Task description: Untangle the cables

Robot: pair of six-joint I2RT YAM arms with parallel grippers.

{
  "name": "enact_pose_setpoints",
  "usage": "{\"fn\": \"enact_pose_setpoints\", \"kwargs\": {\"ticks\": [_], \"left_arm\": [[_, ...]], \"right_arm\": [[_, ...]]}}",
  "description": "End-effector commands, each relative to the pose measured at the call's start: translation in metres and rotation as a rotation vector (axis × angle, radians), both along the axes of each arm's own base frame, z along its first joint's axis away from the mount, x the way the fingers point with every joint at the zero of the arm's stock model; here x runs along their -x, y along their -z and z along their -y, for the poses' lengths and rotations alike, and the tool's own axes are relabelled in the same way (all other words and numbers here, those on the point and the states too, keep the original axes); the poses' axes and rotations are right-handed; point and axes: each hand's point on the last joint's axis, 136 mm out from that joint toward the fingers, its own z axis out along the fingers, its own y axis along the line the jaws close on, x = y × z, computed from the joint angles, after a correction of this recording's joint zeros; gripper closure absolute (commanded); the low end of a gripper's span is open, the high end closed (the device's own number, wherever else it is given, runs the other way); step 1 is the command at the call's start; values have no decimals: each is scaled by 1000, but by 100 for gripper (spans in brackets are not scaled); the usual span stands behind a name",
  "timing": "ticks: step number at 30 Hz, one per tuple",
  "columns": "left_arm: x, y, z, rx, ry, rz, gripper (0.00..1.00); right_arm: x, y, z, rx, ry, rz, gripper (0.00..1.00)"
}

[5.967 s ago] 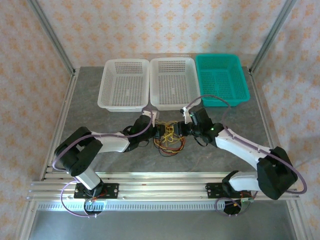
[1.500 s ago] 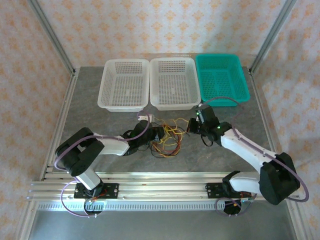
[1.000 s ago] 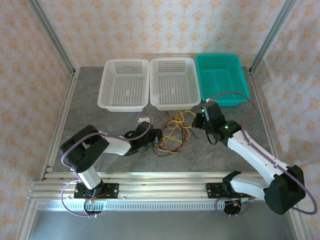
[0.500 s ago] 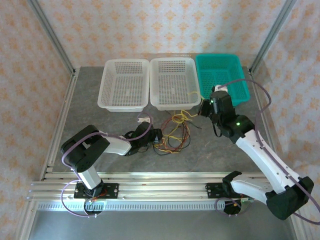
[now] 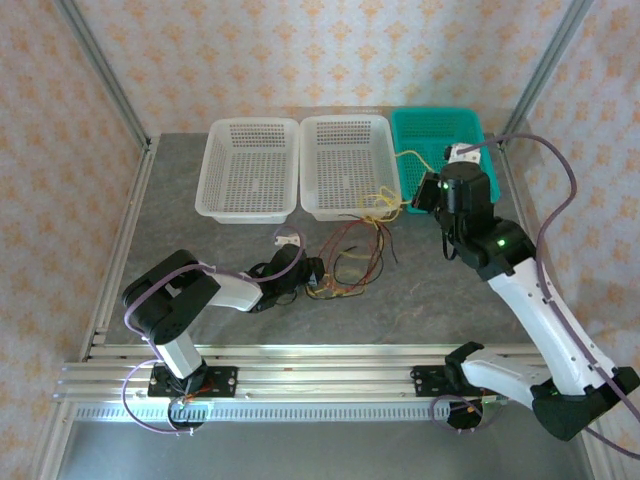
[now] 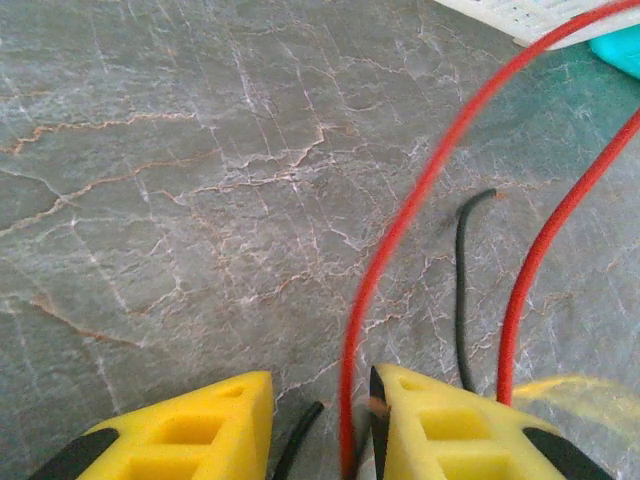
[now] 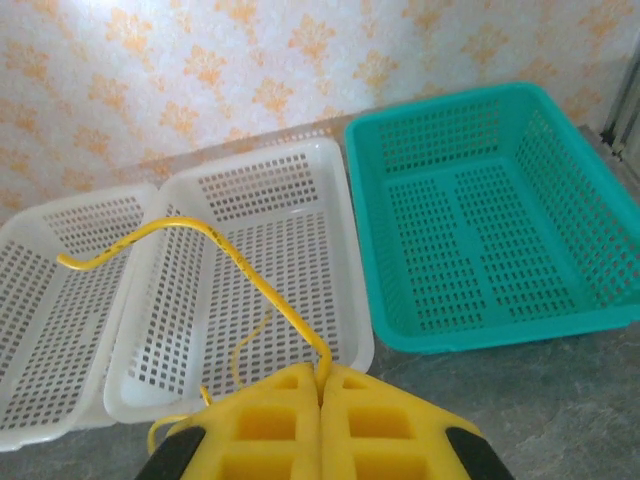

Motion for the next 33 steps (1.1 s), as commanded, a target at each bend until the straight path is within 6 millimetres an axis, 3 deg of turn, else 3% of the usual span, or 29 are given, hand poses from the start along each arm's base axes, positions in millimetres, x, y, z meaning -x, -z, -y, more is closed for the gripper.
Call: {"fn": "enact_pose_setpoints", "kwargs": {"ticks": [1, 7, 14, 17, 21, 27, 33], "left_arm": [[22, 53, -37, -161, -61, -128, 67], [24, 55, -38, -166, -59, -132, 67], [19, 41, -29, -124, -38, -104, 67], [14, 19, -17, -73, -7, -52, 64], [7, -23, -7, -5, 26, 49, 49], [3, -81, -12, 27, 24, 195, 38], [4, -122, -15, 55, 37, 304, 34]], "right_arm": [[9, -38, 16, -11, 48, 97, 100], [14, -61, 20, -38, 55, 149, 100], [7, -39, 5, -60, 0, 104, 100], [7, -30, -7, -73, -60, 85, 100], [9, -4, -26, -81, -165, 16, 100], [11, 40, -27, -92, -153, -71, 100], [9, 60, -26, -164, -107, -85, 100]]}}
